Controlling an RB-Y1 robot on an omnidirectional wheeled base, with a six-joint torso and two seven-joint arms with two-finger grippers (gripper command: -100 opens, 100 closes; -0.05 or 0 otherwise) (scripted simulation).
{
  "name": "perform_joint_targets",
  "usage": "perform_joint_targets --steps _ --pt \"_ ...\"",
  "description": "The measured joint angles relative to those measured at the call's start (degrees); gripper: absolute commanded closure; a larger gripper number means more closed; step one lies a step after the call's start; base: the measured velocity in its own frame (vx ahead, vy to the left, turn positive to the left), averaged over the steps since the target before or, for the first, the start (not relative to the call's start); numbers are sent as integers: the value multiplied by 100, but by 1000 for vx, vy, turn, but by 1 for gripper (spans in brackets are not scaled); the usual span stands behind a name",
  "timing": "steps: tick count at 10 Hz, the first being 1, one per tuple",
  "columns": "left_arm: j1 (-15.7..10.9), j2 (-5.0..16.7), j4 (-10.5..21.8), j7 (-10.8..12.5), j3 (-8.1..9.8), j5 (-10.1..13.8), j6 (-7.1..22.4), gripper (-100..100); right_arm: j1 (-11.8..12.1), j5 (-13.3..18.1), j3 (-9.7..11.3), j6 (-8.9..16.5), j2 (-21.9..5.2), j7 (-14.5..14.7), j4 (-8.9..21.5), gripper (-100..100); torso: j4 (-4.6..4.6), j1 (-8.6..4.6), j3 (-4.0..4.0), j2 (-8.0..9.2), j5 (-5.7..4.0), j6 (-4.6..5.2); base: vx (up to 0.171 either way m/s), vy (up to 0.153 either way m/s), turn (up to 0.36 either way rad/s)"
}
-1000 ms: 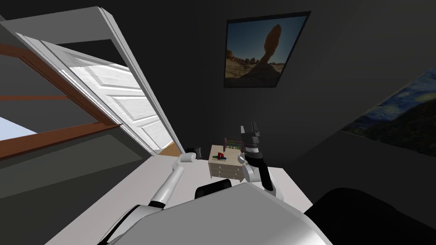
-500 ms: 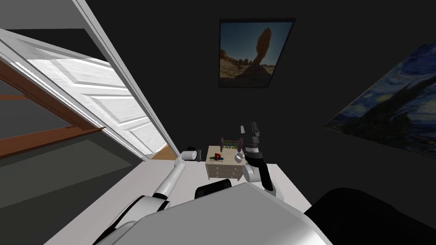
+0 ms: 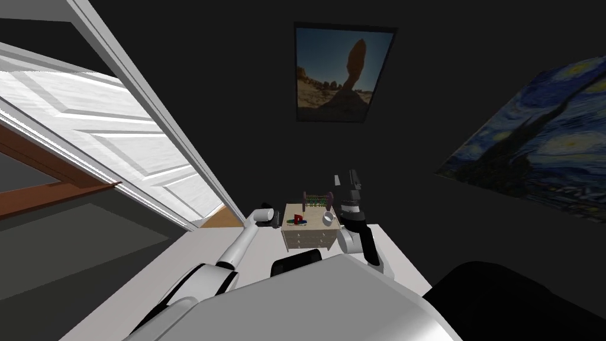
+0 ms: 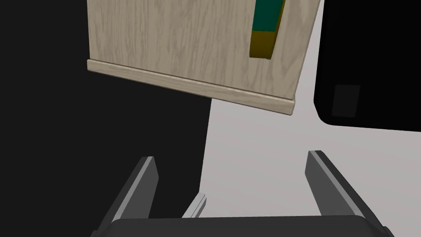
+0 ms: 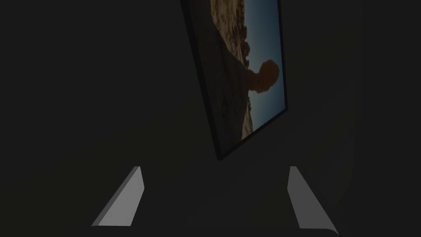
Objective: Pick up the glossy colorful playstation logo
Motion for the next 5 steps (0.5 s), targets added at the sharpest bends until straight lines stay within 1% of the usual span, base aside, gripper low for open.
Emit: perform_joint_targets --steps 1,3,5 --pt "-78 -2 140 -41 -13 52 114 -100 0 0 0 0 0 0 0 0 0 -2 -1 -1 0 2 18 -75 -246" --pt "-287 -16 461 -127 -48 170 428 -100 0 0 0 0 0 0 0 0 -1 -16 -2 -3 -3 1 18 -100 -143" --pt "-465 3 750 -271 -55 311 709 -100 0 0 0 0 0 0 0 0 -1 -19 -2 -3 -4 1 29 -99 -118"
